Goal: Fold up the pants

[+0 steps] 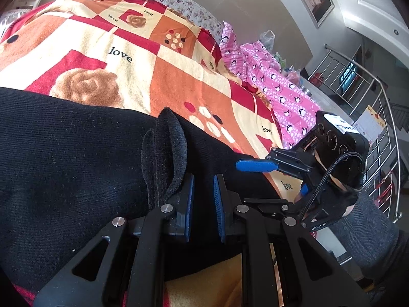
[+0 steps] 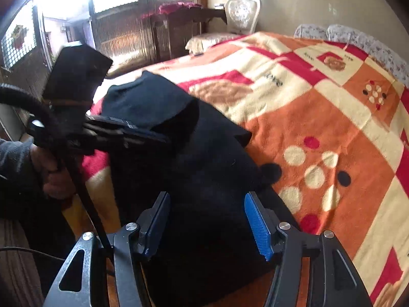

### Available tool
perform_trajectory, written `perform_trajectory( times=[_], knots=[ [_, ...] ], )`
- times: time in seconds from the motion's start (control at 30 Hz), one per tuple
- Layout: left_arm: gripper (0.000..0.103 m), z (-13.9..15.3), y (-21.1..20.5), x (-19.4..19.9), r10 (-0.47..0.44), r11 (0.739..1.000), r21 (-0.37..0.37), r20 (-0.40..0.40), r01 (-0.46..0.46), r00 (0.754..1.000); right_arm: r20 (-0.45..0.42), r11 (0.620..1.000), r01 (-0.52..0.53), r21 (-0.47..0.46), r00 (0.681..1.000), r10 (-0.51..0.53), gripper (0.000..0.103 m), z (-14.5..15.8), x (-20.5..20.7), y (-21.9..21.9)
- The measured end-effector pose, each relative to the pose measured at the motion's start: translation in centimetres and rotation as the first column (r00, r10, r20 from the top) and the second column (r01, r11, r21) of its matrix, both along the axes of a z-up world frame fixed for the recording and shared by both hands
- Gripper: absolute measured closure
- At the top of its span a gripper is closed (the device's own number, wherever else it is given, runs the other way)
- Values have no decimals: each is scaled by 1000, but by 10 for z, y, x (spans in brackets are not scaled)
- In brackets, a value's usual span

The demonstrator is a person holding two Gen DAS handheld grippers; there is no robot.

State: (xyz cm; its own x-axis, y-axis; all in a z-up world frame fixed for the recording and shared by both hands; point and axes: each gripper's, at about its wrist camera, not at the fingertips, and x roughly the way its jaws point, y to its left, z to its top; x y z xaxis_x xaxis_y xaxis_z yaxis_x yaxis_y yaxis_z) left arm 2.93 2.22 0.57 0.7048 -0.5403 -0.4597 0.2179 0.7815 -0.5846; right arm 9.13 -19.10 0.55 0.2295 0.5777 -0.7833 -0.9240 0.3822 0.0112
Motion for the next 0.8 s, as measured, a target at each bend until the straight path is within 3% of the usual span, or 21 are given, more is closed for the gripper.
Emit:
perform_trajectory(
  times=[0.07, 0.2, 0.33, 0.4, 0.5, 0.6, 0.7, 0.8],
  knots=[
    [88, 0, 4, -2, 7, 1000, -12, 6, -7, 1000, 3, 999, 15, 33, 1000, -16, 41, 1, 0, -1],
    [88, 1, 10, -4, 20, 999, -39, 10, -20, 1000, -10, 999, 35, -13, 999, -35, 42, 14, 0, 6],
    [88, 1, 11, -7, 34, 999, -22, 1, -34, 999, 98, 994, 76, 80, 992, -84, 42, 48, 0, 23],
    [88, 1, 11, -13, 35, 999, -16, -2, -35, 999, 132, 988, 131, 84, 981, -141, 42, 55, 8, 40],
    [88, 0, 14, -21, 36, 999, -18, -6, -37, 999, 129, 984, 177, 30, 975, -180, 42, 44, 25, 73],
    [88, -1, 17, -23, 38, 999, -18, -10, -38, 999, 118, 970, 215, -116, 972, -202, 42, 11, 41, 105],
    [88, -2, 20, -22, 29, 999, -36, -14, -30, 999, 135, 956, 272, -108, 957, -257, 34, 4, 47, 105],
    [88, -4, 22, -21, 31, 998, -52, -18, -32, 999, 152, 954, 283, -102, 952, -266, 34, 6, 46, 102]
  ],
)
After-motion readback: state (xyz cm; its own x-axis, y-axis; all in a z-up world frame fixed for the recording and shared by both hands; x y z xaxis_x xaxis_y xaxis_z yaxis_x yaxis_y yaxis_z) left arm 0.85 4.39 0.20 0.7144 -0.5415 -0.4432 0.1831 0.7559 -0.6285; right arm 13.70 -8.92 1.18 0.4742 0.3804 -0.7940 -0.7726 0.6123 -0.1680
